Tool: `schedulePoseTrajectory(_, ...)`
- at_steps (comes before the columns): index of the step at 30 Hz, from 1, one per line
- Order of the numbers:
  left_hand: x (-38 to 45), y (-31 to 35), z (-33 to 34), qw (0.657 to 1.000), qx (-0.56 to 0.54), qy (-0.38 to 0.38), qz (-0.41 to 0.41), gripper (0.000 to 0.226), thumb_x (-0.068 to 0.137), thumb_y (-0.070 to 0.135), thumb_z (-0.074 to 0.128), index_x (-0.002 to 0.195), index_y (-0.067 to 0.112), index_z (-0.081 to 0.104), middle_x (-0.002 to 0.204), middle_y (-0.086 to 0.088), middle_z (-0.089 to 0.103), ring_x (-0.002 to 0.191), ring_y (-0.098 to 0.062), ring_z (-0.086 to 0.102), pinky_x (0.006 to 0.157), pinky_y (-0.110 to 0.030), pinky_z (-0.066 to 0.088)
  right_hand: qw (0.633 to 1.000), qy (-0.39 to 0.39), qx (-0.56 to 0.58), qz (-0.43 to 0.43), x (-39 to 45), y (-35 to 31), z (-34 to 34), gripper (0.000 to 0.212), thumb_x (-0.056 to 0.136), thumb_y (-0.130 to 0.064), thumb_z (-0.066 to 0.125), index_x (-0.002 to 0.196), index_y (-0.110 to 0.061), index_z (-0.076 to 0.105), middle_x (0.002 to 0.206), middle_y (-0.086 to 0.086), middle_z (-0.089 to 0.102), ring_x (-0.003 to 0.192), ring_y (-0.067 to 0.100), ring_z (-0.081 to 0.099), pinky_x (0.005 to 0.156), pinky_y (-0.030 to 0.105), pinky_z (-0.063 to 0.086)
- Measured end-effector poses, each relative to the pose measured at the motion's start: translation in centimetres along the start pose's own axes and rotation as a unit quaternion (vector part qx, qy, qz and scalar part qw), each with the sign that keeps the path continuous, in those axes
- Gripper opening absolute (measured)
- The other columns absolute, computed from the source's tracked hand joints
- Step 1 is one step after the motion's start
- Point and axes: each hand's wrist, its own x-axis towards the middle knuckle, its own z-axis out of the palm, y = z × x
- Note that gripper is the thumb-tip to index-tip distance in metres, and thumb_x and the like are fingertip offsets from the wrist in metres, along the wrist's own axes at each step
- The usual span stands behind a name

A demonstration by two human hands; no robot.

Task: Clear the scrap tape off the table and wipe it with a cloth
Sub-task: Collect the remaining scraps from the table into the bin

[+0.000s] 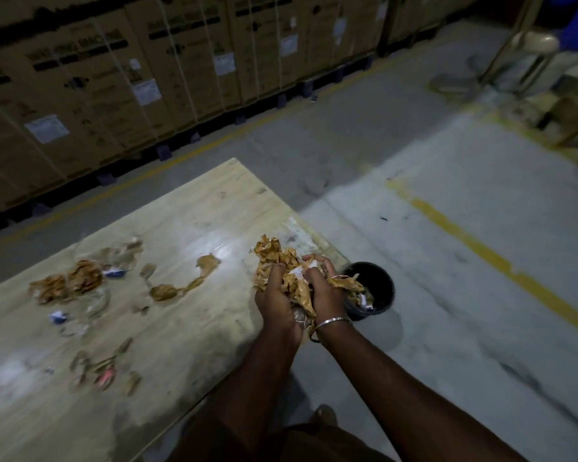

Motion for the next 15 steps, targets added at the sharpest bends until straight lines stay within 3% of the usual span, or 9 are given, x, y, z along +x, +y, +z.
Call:
schedulePoseTrajectory(3, -0.7, -4.0, 3.5, 0.998, 0.037, -0.044, -0.029, 0.073, 0.070, 0.027, 0.082, 0.131, -0.009, 0.065, 0.132, -0.032, 0.067, 0.121, -0.050, 0.066, 0.105, -0.066, 0.051, 0.999, 0.041, 0.021, -0.025, 1.5, -2.2, -4.4, 0.033, 0.078, -0.017, 0.058, 0.109, -0.012, 0.068, 0.096, 0.016, 0.075, 0.085, 0.027, 0.073, 0.075, 0.035, 0.060)
schedulePoseTrajectory(7, -0.1, -8.6, 6.8, 0.991, 0.096, -0.069, -0.060, 0.059, 0.080, 0.024, 0.078, 0.127, -0.009, 0.067, 0.128, -0.031, 0.069, 0.119, -0.051, 0.067, 0.103, -0.068, 0.052, 0.993, 0.112, 0.019, -0.030, 3.9, -3.7, -9.4, 0.029, 0.086, -0.014, 0.060, 0.113, -0.007, 0.069, 0.094, 0.012, 0.078, 0.088, 0.031, 0.074, 0.083, 0.046, 0.060)
schedulePoseTrajectory(9, 0.5, -10.8, 8.0, 0.986, 0.120, -0.074, -0.087, 0.059, 0.081, 0.025, 0.077, 0.129, -0.007, 0.067, 0.129, -0.030, 0.069, 0.120, -0.050, 0.067, 0.102, -0.065, 0.054, 0.989, 0.143, 0.022, -0.024, 5.0, -4.0, -11.5, 0.025, 0.092, -0.006, 0.057, 0.114, -0.007, 0.070, 0.098, 0.019, 0.076, 0.092, 0.037, 0.073, 0.084, 0.050, 0.060)
schedulePoseTrajectory(12, 2.1, -14.0, 8.9, 0.979, 0.149, -0.057, -0.124, 0.064, 0.079, 0.027, 0.078, 0.132, -0.006, 0.066, 0.131, -0.030, 0.069, 0.122, -0.049, 0.066, 0.102, -0.062, 0.055, 0.984, 0.174, 0.025, -0.013, 6.8, -3.9, -14.3, 0.034, 0.084, -0.015, 0.057, 0.114, -0.011, 0.071, 0.105, 0.023, 0.075, 0.099, 0.044, 0.072, 0.086, 0.052, 0.060)
schedulePoseTrajectory(15, 4.0, -17.4, 10.1, 0.969, 0.173, -0.059, -0.166, 0.066, 0.074, 0.031, 0.083, 0.129, -0.003, 0.069, 0.133, -0.029, 0.068, 0.122, -0.047, 0.067, 0.106, -0.063, 0.053, 0.979, 0.204, 0.025, 0.013, 9.3, -3.9, -17.2, 0.033, 0.081, -0.019, 0.058, 0.110, -0.015, 0.073, 0.104, 0.019, 0.076, 0.096, 0.039, 0.073, 0.085, 0.048, 0.059)
